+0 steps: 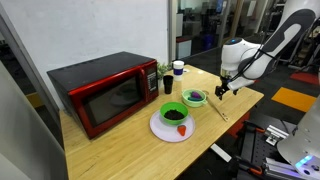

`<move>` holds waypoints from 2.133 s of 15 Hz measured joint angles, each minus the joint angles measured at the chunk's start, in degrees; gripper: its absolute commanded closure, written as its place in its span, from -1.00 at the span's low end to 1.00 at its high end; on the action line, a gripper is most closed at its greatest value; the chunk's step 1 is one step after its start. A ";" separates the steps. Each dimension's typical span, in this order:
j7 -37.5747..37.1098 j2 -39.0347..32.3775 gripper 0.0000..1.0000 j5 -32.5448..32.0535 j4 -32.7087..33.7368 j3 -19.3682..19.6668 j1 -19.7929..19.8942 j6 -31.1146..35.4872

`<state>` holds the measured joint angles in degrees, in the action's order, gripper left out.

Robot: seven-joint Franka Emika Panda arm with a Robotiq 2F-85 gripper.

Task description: Use the ladle to stir the contents in the green bowl

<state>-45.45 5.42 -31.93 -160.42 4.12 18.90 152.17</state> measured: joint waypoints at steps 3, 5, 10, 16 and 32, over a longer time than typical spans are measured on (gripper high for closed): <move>-3.57 -1.75 -1.00 -3.83 0.01 1.32 -0.07 0.86; -6.56 -2.80 -1.00 -6.18 0.04 2.01 -0.42 1.43; -12.84 -5.58 -1.00 -10.06 0.76 2.78 -2.74 3.60; -20.11 -10.68 -1.00 -15.30 3.21 2.97 -5.45 6.23; -20.55 -20.15 -1.00 -14.19 9.78 2.86 -0.80 20.32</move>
<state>-66.00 -14.73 -46.12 -150.64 6.98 18.10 172.49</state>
